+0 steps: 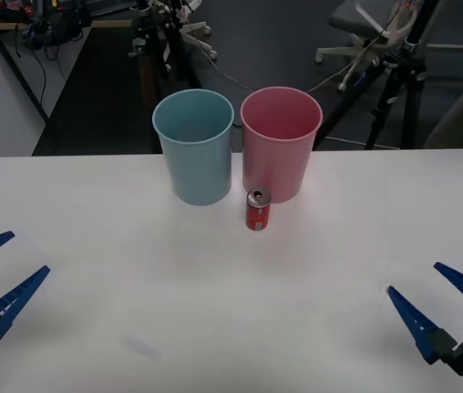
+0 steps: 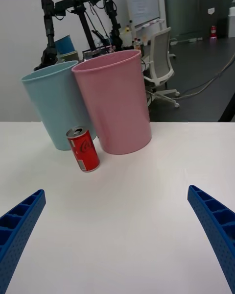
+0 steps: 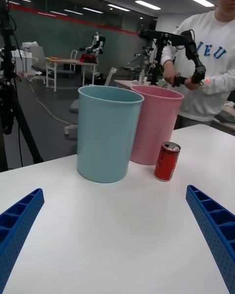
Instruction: Grasp the object on the table and drop it into the matching bin: aluminum can to the light blue bin, PET bottle to the pink bin.
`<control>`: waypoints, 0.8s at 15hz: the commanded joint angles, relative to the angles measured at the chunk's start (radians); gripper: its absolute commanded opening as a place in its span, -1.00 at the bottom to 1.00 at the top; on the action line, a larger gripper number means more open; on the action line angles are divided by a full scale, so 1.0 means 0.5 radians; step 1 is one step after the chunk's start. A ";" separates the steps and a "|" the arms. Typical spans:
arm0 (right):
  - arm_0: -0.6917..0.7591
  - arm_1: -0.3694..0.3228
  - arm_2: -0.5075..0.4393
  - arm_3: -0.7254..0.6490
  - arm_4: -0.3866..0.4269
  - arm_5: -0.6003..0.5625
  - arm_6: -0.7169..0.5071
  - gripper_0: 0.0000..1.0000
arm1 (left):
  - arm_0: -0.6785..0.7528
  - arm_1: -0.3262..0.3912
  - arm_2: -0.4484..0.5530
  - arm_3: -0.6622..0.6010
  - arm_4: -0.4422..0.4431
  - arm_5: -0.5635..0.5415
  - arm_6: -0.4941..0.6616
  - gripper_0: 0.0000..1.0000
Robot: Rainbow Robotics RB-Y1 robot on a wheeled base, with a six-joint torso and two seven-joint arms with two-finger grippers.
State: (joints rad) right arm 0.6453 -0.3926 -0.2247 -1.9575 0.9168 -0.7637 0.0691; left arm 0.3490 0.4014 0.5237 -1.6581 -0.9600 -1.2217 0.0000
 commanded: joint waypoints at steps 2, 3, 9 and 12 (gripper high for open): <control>0.062 0.080 0.130 -0.089 0.023 0.098 0.089 1.00 | 0.000 0.000 0.000 0.000 0.000 0.000 0.000 1.00; 0.068 0.119 0.167 -0.101 0.056 0.113 0.123 1.00 | 0.000 0.000 0.000 0.000 0.000 0.000 0.000 1.00; 0.068 0.227 0.382 -0.101 0.059 0.242 0.568 1.00 | 0.000 0.000 0.000 0.000 0.000 0.000 0.000 1.00; 0.029 0.233 0.520 -0.061 0.062 0.319 0.699 1.00 | 0.000 0.000 0.000 0.000 0.000 0.000 0.000 1.00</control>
State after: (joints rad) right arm 0.6694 -0.2773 0.0169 -1.9993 0.9475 -0.6121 0.4022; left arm 0.3490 0.4014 0.5236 -1.6581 -0.9600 -1.2217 0.0000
